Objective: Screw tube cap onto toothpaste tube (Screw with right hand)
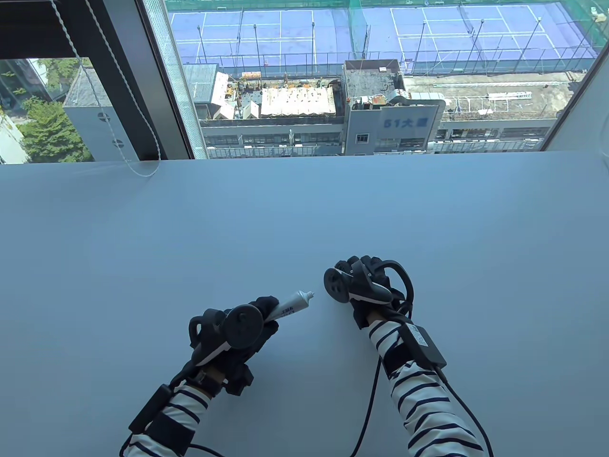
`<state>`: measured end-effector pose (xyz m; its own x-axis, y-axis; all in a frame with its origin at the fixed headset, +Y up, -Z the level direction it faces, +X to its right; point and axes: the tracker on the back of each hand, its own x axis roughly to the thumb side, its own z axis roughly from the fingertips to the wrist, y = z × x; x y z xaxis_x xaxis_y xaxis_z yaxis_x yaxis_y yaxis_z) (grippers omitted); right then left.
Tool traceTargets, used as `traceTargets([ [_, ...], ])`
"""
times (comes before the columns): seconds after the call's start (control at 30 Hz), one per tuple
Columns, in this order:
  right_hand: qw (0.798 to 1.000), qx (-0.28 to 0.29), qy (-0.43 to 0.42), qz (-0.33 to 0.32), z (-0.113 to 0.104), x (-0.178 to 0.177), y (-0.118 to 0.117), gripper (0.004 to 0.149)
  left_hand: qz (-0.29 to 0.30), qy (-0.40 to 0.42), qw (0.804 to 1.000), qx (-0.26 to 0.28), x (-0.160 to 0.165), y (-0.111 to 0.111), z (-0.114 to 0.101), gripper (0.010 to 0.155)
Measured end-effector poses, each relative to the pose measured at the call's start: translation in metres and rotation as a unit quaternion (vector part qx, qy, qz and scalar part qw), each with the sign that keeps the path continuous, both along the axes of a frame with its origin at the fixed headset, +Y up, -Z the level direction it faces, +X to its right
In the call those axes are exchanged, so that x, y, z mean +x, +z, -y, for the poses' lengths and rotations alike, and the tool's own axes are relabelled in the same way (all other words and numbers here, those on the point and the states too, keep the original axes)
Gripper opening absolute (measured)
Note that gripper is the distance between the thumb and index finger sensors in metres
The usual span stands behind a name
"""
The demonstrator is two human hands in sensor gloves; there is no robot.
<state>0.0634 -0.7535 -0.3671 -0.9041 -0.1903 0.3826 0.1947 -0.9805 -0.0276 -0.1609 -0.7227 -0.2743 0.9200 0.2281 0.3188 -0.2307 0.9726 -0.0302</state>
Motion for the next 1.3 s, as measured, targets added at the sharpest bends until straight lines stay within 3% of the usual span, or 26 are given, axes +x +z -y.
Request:
traceTargets([
  [0.1,1.0,0.004,0.012,-0.01,0.0,0.0,0.004,0.035,0.012,-0.019,1.0,0.01,0.002,0.001,0.002,0.06],
  [0.23,0.999,-0.032,0.009,-0.015,0.001,0.009,0.018,0.034,0.025,-0.042,0.999,0.024,0.005,0.004,0.003,0.061],
  [0.33,0.996,-0.029,-0.083,-0.013,-0.004,0.028,0.037,0.033,0.038,-0.045,0.998,0.032,0.008,0.007,0.002,0.061],
  [0.37,0.987,-0.021,-0.16,-0.006,-0.008,0.038,0.045,0.034,0.042,-0.044,0.998,0.036,0.01,0.008,0.001,0.061],
  [0.4,0.964,-0.022,-0.264,0.008,-0.012,0.05,0.055,0.034,0.049,-0.044,0.997,0.039,0.013,0.01,-0.001,0.061],
  [0.47,0.896,-0.056,-0.439,0.035,-0.015,0.069,0.07,0.034,0.062,-0.048,0.996,0.05,0.019,0.014,-0.003,0.061],
  [0.5,0.834,-0.094,-0.54,0.053,-0.013,0.078,0.08,0.034,0.071,-0.052,0.994,0.058,0.023,0.016,-0.004,0.061],
  [0.57,0.756,-0.129,-0.638,0.066,-0.01,0.087,0.095,0.034,0.084,-0.054,0.993,0.067,0.03,0.021,-0.006,0.061],
  [0.6,0.734,-0.143,-0.66,0.068,-0.009,0.089,0.103,0.034,0.092,-0.055,0.991,0.074,0.033,0.024,-0.007,0.061],
  [0.7,0.717,-0.139,-0.68,0.063,-0.007,0.093,0.12,0.034,0.11,-0.059,0.988,0.088,0.042,0.031,-0.009,0.061],
  [0.8,0.686,-0.156,-0.709,0.051,-0.003,0.092,0.127,0.034,0.123,-0.066,0.986,0.094,0.049,0.036,-0.009,0.061],
  [0.9,0.682,-0.147,-0.715,0.033,-0.005,0.09,0.128,0.035,0.127,-0.069,0.985,0.095,0.051,0.039,-0.008,0.061],
  [1.0,0.711,-0.14,-0.689,0.017,-0.008,0.086,0.13,0.035,0.13,-0.069,0.984,0.096,0.053,0.04,-0.008,0.061],
  [1.3,0.754,-0.117,-0.646,0.026,-0.005,0.082,0.135,0.036,0.136,-0.09,0.98,0.11,0.056,0.043,-0.007,0.061],
])
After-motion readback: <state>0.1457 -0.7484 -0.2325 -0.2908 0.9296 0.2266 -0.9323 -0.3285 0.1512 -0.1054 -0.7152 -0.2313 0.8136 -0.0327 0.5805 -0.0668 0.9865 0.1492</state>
